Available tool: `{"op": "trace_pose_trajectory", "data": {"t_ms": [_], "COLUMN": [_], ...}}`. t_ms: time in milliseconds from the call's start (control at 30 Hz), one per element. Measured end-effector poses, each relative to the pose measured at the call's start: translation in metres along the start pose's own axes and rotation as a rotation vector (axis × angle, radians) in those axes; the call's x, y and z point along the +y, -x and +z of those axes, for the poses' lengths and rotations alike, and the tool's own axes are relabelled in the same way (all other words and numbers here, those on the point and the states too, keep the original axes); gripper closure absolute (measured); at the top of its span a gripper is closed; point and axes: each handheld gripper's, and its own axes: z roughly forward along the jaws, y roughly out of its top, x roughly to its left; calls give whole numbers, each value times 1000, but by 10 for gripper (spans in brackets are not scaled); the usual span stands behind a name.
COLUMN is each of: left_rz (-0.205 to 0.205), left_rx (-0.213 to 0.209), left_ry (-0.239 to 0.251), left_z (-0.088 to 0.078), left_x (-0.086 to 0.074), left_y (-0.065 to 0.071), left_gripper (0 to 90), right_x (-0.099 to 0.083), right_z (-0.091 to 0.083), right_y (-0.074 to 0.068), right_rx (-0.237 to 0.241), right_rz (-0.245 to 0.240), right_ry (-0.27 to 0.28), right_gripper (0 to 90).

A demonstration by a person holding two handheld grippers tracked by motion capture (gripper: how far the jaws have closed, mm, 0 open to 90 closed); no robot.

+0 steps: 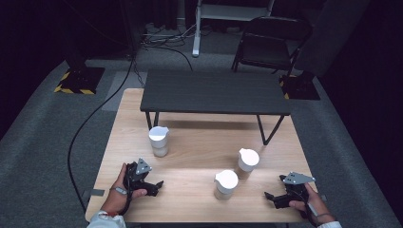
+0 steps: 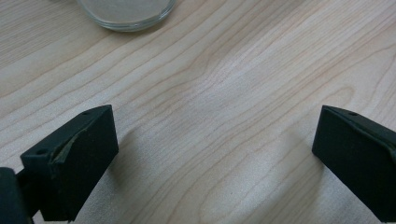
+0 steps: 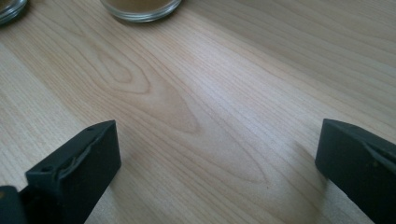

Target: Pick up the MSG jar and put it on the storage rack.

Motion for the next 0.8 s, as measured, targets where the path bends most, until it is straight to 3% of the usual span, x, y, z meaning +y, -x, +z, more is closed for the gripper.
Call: {"op": "trace_pose_trajectory", "data": {"t_ms": [800], "left_rz": [-10], "left_rx": [7], "left_ry": [0], "left_z": [0], "left_x": [0], "left_y": [2], "left_gripper": [0], "right_x": [0], "right_z": [0], "right_y": [-1], "right_rx": [-4], "right_rz": [3], "right_ry": [0], "right_gripper": [0]}}
